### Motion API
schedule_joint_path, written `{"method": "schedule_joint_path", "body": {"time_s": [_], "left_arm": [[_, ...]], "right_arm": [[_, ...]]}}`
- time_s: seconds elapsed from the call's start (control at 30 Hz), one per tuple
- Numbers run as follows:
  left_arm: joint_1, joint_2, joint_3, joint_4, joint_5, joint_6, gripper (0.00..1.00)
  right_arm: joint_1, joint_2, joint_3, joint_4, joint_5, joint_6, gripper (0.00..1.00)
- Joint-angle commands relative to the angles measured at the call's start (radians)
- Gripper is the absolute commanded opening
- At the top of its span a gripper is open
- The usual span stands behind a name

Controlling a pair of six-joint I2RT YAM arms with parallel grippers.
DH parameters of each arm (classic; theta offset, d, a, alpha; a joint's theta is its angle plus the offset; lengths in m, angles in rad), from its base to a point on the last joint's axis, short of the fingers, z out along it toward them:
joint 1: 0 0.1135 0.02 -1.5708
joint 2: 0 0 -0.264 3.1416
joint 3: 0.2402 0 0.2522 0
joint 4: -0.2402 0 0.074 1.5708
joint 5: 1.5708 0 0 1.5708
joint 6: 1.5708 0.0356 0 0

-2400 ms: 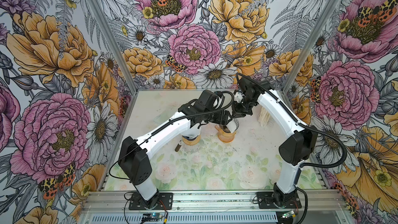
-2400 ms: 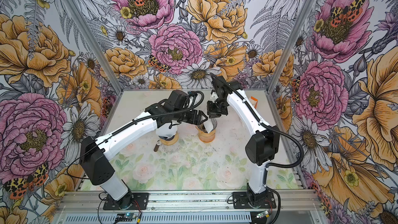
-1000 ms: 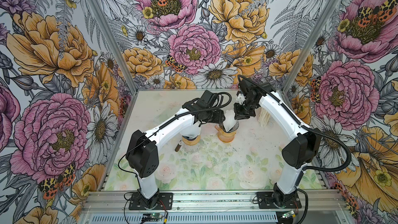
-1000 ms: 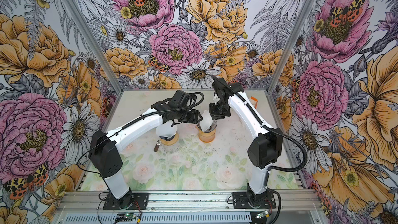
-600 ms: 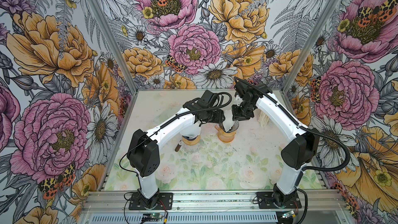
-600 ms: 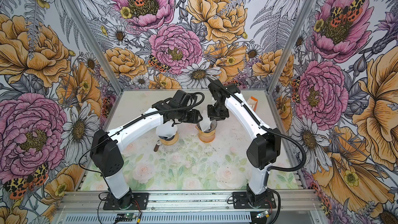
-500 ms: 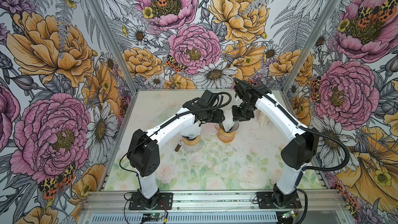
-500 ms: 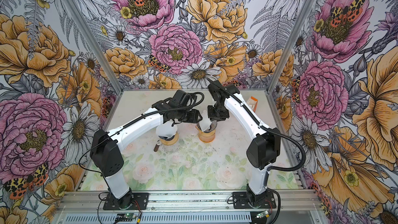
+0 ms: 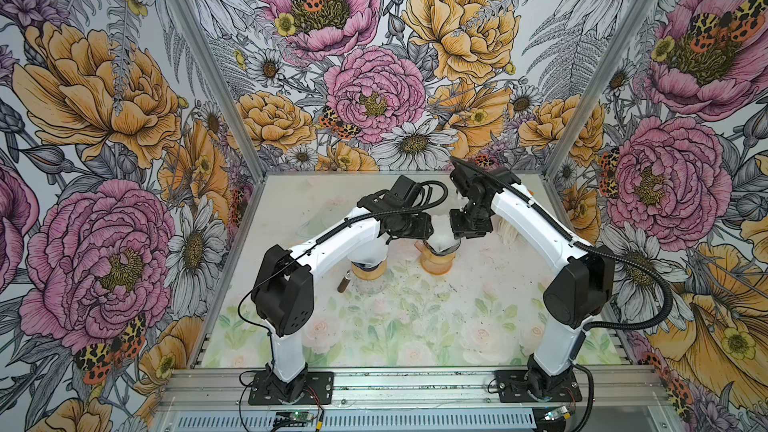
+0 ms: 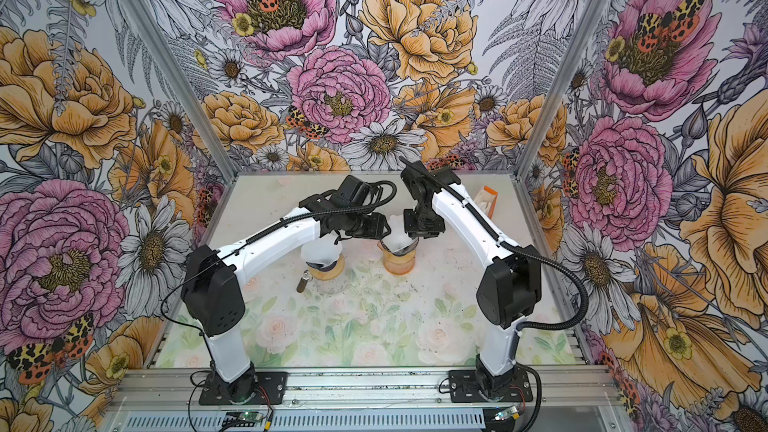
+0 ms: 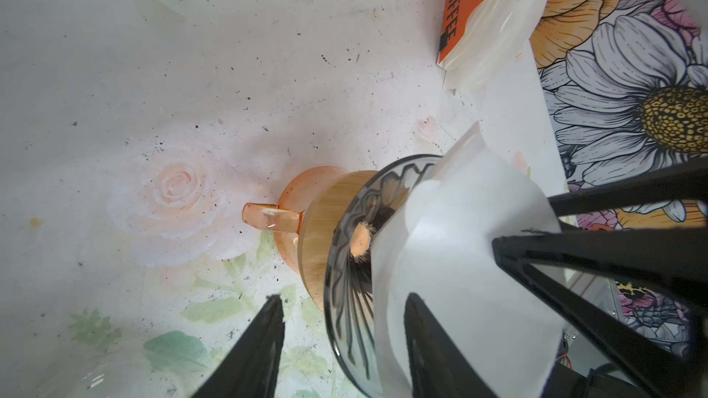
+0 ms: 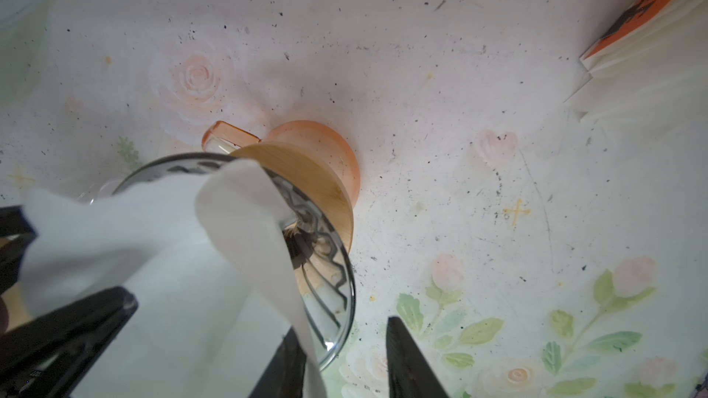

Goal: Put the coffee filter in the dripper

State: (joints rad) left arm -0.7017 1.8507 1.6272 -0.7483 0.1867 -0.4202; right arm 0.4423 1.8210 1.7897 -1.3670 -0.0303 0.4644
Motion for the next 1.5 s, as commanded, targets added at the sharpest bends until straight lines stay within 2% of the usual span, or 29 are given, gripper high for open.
{"method": "schedule_joint_path", "body": {"time_s": [0.0, 0.47, 1.0, 1.47], "left_arm": [[0.007, -0.001, 0.003, -0.013, -0.031, -0.007, 0.53], [0.005, 0.013, 0.017, -0.014, -0.024, -0.006, 0.52], [0.002, 0.039, 0.021, -0.014, -0.022, -0.007, 0.52], [0.004, 0.035, 0.008, -0.013, -0.022, -0.008, 0.52]], "right_arm": [[0.009, -0.040, -0.018, 0.058, -0.009, 0.020, 0.37], [0.009, -0.035, -0.093, 0.116, 0.029, 0.037, 0.37], [-0.004, -0.058, -0.177, 0.217, 0.004, 0.051, 0.36], [-0.007, -0.055, -0.187, 0.232, -0.034, 0.044, 0.37]]}}
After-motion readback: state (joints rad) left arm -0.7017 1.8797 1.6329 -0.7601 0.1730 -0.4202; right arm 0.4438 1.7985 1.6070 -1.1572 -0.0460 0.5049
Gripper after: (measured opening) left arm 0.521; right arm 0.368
